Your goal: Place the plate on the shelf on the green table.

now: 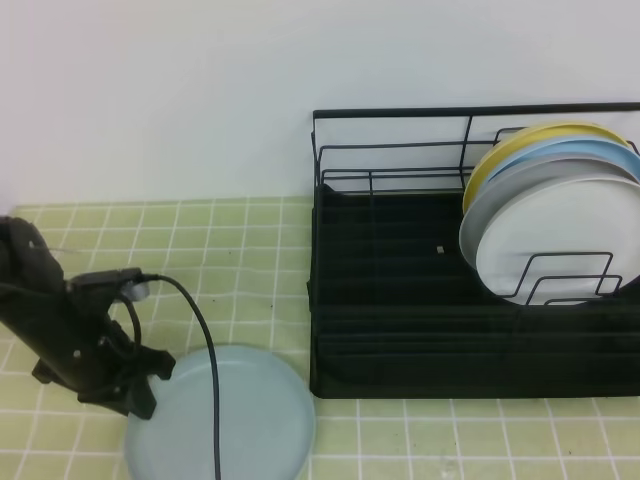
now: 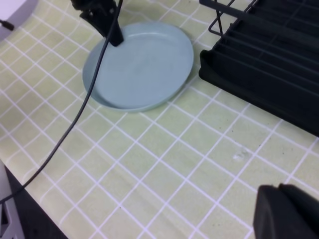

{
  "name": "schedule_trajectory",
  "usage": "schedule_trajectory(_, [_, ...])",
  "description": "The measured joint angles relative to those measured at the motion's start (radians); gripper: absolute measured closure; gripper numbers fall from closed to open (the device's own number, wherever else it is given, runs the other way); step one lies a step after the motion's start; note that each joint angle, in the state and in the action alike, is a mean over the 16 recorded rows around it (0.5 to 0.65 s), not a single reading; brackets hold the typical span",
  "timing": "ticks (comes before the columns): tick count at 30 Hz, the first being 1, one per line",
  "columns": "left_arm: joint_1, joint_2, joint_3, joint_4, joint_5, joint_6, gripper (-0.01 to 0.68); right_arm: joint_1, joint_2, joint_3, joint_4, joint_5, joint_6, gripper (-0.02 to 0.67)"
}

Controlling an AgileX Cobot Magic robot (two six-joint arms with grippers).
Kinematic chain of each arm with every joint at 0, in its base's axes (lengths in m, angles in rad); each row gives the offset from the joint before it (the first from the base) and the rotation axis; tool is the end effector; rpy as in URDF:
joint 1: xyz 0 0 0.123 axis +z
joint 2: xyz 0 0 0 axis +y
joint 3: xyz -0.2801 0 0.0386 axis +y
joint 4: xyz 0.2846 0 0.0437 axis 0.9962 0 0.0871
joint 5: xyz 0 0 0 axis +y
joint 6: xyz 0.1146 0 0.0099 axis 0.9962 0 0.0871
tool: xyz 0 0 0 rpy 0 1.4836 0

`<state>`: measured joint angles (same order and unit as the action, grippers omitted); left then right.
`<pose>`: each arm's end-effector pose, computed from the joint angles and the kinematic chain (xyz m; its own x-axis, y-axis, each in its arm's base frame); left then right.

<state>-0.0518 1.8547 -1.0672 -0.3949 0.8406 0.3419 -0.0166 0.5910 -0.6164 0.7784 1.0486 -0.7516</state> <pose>0.3527 -0.0513 0.1003 -0.9888 0.1191 -0.0898 0.1398 0.9497 -0.2803 0.1383 0.0678 0.2979 -0.5499 -0.2212 -0.8054 -0.6058 0.7695 0.2023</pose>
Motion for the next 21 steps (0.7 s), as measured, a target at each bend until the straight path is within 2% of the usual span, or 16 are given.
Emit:
schedule_trajectory(6, [0.0,0.002,-0.071,0.028,0.09,-0.029,0.667,0.0,0.0,0.0,0.001,0.0,0.0,0.651])
schedule_trajectory(14, [0.0,-0.036,-0.172,0.121,0.211,-0.096,0.672,0.0,0.0,0.0,0.001,0.001,0.0,0.651])
schedule_trajectory(21, [0.0,-0.135,-0.216,0.209,0.256,-0.15,0.673,0.0,0.0,0.0,0.002,0.002,0.0,0.651])
